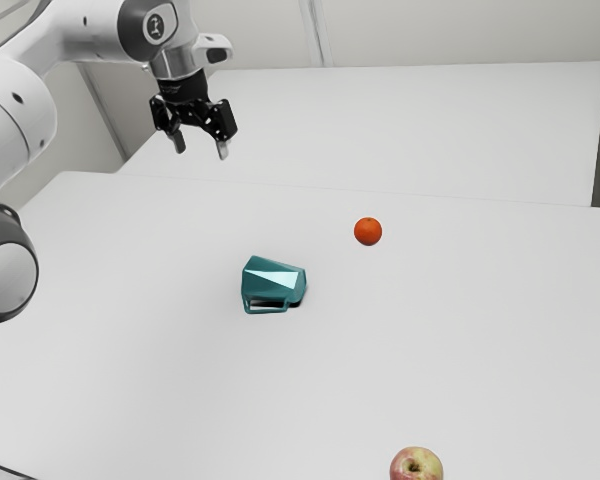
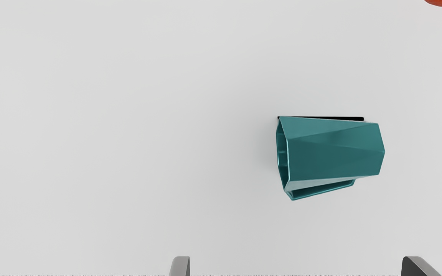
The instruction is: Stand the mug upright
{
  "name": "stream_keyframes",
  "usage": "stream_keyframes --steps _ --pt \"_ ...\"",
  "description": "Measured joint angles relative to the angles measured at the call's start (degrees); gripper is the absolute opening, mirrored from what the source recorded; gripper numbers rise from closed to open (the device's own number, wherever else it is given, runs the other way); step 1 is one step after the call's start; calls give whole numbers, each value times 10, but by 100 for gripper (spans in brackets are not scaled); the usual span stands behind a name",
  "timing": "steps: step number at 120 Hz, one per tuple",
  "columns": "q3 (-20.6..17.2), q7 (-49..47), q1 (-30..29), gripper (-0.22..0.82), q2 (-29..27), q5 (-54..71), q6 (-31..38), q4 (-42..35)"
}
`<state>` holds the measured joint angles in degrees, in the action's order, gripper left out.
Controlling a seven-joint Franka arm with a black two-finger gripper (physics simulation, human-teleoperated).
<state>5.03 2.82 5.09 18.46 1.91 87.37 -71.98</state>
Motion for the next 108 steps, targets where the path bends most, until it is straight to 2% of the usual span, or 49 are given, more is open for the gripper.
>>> stream_keyframes --steps 42,72,108 --pt "1 1 -6 60 -8 -8 3 -32" --pt "3 1 -12 60 -31 -25 75 -162" --pt "44 35 -31 60 -72 -94 169 -297"
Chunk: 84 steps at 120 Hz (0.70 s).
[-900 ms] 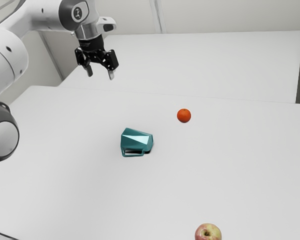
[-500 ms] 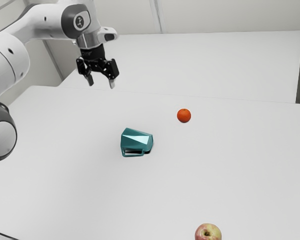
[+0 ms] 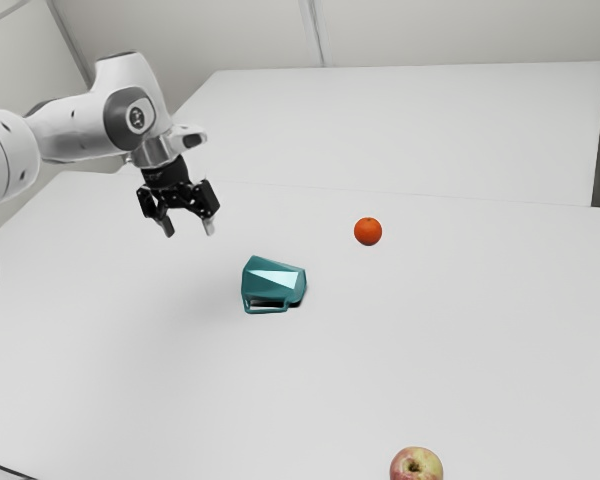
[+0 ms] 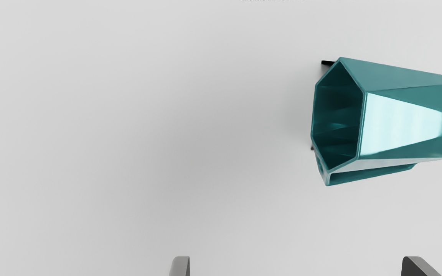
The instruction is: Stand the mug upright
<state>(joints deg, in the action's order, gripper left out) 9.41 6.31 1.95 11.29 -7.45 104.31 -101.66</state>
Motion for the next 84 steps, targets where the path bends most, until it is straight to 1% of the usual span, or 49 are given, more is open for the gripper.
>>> stream_keyframes --steps 28,50,84 --pt "13 52 -3 60 7 -64 90 -49" --pt "21 95 -2 60 18 -130 142 -72" --pt "22 155 -2 60 37 -236 182 -94"
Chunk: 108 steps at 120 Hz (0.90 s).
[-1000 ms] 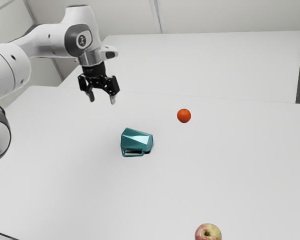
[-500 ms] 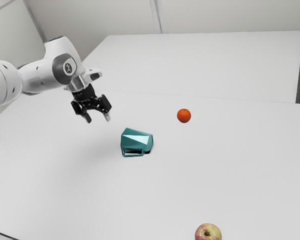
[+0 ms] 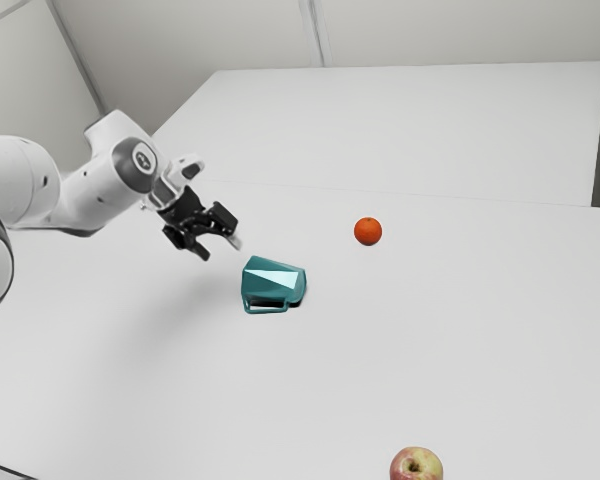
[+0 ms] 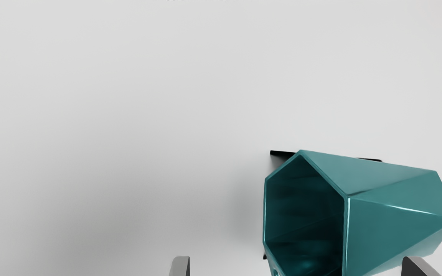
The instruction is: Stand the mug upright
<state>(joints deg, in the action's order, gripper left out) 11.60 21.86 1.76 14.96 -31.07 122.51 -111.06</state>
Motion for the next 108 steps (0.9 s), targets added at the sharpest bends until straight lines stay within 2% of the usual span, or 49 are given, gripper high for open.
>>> stream_keyframes --steps 55,108 --pt "1 100 -2 60 41 -152 19 -21" --pt "1 178 -2 60 43 -262 13 -37"
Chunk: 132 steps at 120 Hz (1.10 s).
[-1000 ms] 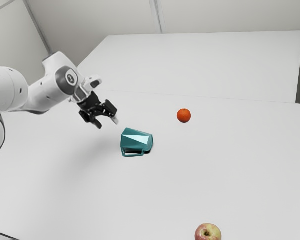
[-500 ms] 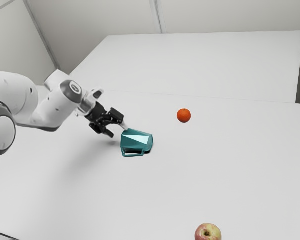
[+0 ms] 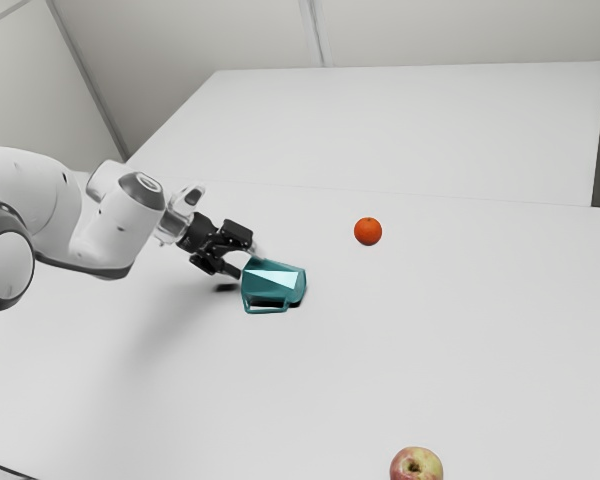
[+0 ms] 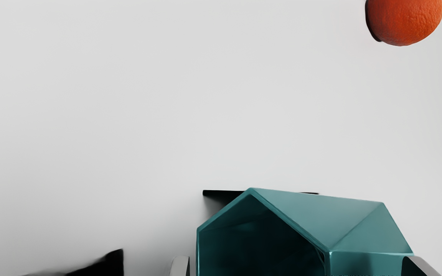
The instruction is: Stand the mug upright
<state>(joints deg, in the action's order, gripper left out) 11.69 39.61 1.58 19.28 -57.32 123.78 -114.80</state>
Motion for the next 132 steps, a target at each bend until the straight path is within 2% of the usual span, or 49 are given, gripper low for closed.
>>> stream_keyframes --steps 107,119,132 --pt "0 81 10 60 0 -98 -22 -23" --pt "0 88 10 58 0 -106 -23 -29" --pt "0 94 10 50 0 -110 -23 -32"
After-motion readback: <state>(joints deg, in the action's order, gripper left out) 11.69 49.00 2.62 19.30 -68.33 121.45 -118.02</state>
